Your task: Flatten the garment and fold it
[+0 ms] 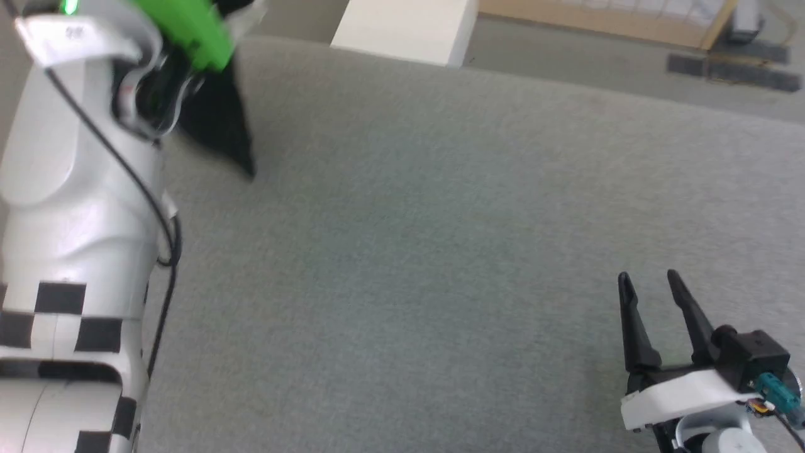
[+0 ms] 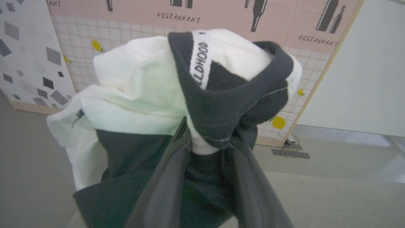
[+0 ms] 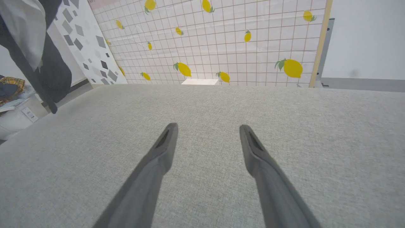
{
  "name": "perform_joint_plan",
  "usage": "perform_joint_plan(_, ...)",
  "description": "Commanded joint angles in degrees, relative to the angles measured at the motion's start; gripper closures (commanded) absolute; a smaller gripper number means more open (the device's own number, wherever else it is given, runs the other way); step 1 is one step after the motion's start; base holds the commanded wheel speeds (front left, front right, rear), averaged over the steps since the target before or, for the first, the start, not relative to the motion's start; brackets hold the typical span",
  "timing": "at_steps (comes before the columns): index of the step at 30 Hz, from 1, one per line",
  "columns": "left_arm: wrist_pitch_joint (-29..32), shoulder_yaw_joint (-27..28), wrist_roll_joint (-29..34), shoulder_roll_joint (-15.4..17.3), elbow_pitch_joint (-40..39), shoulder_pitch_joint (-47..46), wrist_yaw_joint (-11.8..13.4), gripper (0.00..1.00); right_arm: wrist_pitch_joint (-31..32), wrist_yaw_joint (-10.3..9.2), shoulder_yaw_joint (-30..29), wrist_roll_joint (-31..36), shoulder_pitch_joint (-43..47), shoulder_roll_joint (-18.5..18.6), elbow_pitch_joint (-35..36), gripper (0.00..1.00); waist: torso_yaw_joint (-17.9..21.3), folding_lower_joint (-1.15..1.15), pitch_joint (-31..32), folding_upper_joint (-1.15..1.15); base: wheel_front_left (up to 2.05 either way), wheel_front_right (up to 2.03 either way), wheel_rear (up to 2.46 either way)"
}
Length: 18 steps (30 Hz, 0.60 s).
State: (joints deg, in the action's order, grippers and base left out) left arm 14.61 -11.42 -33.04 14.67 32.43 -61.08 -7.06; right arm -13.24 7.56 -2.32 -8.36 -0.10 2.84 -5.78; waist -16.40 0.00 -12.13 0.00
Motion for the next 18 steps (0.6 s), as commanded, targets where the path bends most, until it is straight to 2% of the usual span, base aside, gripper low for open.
perform_joint_plan(1,0.29,-1.95,-1.17,-0.32,-2.34,-2.06,-0.41,1.0,-0.81,-0.08,0.16,-0.78,-0.53,0.04,-0.86,0.0,3.85,0.0,3.85,0.0,0.0,0.0,0.0)
perform_joint_plan(6,0.87,-7.36,-6.27,-1.59,-8.96,-5.38,-0.42,1.0,-1.55,-0.08,0.91,-2.26,-0.43,0.04,-3.14,0.0,8.67,0.0,6.78,0.0,0.0,0.0,0.0)
perform_joint_plan(12,2.96,-12.5,-9.16,-3.74,-12.28,-5.61,-0.42,1.0,-1.72,-0.08,0.31,-3.16,-0.09,0.04,-3.5,0.0,14.08,0.0,8.46,0.0,0.0,0.0,0.0)
perform_joint_plan(18,5.34,-19.48,-10.99,-5.42,-12.11,1.45,-0.42,1.0,-1.74,-0.08,-1.11,-3.33,0.81,0.04,-2.88,0.0,17.47,0.0,8.66,0.0,0.0,0.0,0.0)
